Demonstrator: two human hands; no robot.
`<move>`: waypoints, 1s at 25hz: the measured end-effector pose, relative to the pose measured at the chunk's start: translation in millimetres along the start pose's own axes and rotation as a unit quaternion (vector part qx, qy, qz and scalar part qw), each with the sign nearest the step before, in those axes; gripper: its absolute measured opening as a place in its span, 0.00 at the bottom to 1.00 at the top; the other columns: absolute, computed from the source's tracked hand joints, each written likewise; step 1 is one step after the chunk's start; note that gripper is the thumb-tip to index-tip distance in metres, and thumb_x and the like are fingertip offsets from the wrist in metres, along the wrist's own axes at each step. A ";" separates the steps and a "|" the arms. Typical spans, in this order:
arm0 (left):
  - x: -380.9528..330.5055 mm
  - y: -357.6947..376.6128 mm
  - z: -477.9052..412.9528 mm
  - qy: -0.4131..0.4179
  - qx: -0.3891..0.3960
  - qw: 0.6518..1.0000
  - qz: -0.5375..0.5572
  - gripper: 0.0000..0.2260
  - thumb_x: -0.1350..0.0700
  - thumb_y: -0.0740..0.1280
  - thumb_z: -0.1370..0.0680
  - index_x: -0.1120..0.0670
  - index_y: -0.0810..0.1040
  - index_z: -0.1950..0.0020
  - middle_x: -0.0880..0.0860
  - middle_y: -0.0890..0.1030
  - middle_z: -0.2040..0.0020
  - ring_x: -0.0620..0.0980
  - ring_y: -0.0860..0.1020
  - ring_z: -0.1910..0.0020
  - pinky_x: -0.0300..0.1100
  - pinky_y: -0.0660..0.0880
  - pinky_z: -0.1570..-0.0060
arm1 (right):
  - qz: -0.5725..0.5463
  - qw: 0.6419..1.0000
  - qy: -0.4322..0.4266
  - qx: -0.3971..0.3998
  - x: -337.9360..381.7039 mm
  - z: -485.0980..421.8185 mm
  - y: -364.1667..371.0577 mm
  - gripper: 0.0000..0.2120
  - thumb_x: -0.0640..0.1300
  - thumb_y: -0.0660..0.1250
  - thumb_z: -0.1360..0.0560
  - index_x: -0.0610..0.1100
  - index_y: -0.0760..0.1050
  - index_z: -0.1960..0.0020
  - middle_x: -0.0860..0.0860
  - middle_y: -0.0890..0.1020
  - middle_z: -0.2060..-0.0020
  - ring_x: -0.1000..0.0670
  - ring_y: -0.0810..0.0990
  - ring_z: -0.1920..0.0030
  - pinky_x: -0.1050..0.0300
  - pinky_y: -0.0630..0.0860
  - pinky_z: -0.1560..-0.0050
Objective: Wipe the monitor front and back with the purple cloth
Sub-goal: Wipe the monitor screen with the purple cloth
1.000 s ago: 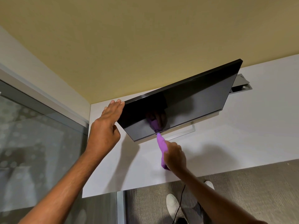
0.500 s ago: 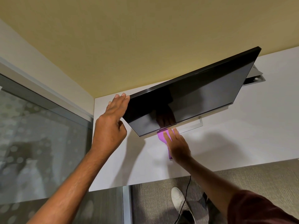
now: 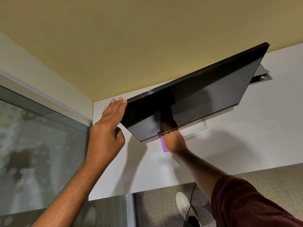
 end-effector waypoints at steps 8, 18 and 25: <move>2.6 2.4 0.3 0.004 -0.009 1.000 0.005 0.44 0.77 0.58 0.32 0.51 0.69 0.18 0.48 0.68 0.18 0.42 0.60 0.17 0.63 0.76 0.31 | 0.025 0.987 -0.139 -0.076 -12.5 23.5 2.8 0.25 0.38 0.70 0.23 0.46 0.77 0.26 0.43 0.79 0.37 0.38 0.75 0.38 0.45 0.78 0.34; -0.2 1.2 2.6 0.006 -0.013 1.000 0.012 0.41 0.76 0.61 0.30 0.52 0.70 0.19 0.49 0.69 0.19 0.44 0.61 0.17 0.64 0.76 0.31 | 0.085 0.986 -0.101 -0.103 -100.0 71.3 -37.5 0.37 0.50 0.77 0.23 0.39 0.69 0.19 0.39 0.71 0.21 0.33 0.70 0.22 0.32 0.77 0.29; 0.6 1.5 3.4 -0.001 -0.011 1.000 0.011 0.42 0.77 0.62 0.31 0.52 0.70 0.19 0.48 0.69 0.19 0.45 0.62 0.17 0.62 0.74 0.28 | -0.002 0.985 0.017 -0.172 -148.1 70.8 -84.3 0.25 0.49 0.70 0.17 0.38 0.72 0.24 0.37 0.79 0.31 0.33 0.80 0.34 0.36 0.85 0.40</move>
Point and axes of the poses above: each hand's wrist, its own z-axis away from the middle knuckle, its own y-axis out of the palm, x = y × z, the point moved 7 cm from there along -z, towards the middle knuckle
